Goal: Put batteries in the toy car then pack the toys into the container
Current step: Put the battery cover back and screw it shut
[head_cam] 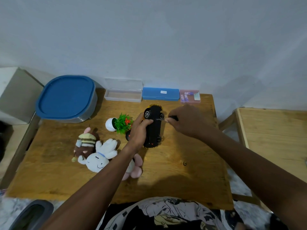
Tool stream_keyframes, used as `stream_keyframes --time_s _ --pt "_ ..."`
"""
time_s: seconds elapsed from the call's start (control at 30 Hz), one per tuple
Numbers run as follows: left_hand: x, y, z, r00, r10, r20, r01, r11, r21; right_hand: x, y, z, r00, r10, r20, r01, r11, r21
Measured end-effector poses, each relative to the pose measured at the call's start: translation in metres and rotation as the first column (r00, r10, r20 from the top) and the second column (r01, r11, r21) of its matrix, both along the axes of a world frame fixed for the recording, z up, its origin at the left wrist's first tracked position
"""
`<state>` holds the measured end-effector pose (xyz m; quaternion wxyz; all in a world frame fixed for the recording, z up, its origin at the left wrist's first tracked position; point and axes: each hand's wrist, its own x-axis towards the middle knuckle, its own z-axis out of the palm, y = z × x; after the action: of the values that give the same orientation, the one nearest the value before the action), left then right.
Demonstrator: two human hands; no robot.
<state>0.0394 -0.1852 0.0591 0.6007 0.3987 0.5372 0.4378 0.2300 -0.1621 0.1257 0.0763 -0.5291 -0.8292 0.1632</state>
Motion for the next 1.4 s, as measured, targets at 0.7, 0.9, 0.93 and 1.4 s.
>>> stream_keyframes --time_s 0.7,0.9,0.93,1.4 --pt "-0.003 0.001 -0.003 0.999 0.012 -0.030 -0.013 0.999 -0.041 -0.014 -0.003 -0.010 0.995 -0.092 -0.026 0.092 0.996 -0.002" --pt "-0.004 0.001 -0.004 0.999 -0.008 -0.041 0.005 0.999 -0.052 -0.014 -0.006 -0.014 0.975 -0.146 -0.168 0.124 0.983 -0.134" --pt "-0.004 0.001 -0.004 0.999 -0.004 -0.042 0.001 0.998 -0.056 -0.013 -0.006 -0.015 0.976 -0.121 -0.180 0.097 0.986 -0.138" --pt "-0.005 0.001 0.001 0.991 -0.034 -0.128 0.038 0.999 0.023 -0.014 -0.002 -0.014 0.954 -0.275 -0.121 0.238 0.938 -0.253"
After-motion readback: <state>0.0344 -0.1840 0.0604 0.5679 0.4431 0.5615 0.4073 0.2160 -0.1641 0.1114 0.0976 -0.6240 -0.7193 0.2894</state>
